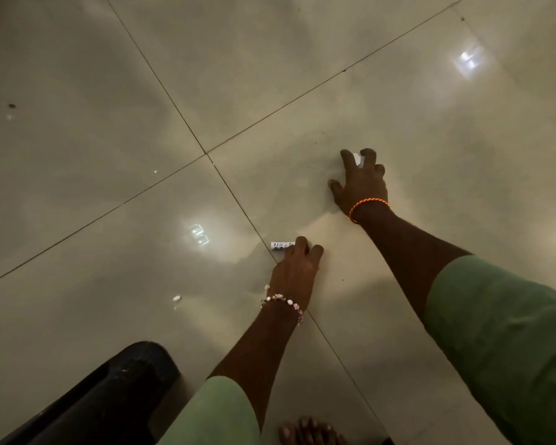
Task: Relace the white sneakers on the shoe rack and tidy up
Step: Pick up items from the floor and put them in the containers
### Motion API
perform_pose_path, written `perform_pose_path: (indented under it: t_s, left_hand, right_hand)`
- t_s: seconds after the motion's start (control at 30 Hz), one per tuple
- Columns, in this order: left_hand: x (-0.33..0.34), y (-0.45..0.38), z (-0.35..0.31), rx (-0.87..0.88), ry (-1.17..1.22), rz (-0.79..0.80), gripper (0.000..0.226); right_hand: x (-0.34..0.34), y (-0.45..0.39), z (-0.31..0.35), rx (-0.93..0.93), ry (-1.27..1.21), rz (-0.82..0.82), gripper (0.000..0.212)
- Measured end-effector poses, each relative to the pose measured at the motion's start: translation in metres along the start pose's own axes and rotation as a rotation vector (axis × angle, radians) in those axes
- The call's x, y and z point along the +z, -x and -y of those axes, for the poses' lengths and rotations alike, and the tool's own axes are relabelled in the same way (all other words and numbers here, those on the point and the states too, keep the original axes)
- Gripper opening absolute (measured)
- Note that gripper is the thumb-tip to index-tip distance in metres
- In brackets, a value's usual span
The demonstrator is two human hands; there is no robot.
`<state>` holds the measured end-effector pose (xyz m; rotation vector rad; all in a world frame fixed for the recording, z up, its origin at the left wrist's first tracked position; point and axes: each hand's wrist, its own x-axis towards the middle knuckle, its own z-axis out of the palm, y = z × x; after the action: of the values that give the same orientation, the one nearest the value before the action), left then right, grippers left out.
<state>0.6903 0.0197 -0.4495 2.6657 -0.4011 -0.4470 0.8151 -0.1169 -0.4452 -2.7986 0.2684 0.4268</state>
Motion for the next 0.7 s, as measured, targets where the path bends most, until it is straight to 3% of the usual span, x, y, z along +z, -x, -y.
perform_pose_path:
  t_s: [0.1, 0.23, 0.33, 0.5, 0.7]
  left_hand:
    - [-0.003, -0.003, 0.002, -0.027, -0.03, -0.118, 0.063]
    - [0.0, -0.008, 0.008, -0.18, 0.042, -0.146, 0.047]
    - [0.004, -0.008, 0.007, -0.249, 0.188, -0.098, 0.039]
    - [-0.003, -0.005, 0.012, -0.329, 0.396, -0.07, 0.044]
    - [-0.033, -0.001, 0.015, -0.382, 0.327, 0.045, 0.04]
  right_hand:
    - [0.004, -0.008, 0.0, 0.035, 0.015, -0.022, 0.048]
    - [0.007, -0.01, -0.005, -0.02, 0.004, -0.074, 0.031]
    - [0.01, -0.004, -0.006, -0.016, -0.008, -0.105, 0.029]
    - [0.008, 0.019, -0.004, 0.042, -0.089, -0.09, 0.024]
    - [0.003, 0.058, 0.002, 0.032, -0.161, -0.026, 0.027]
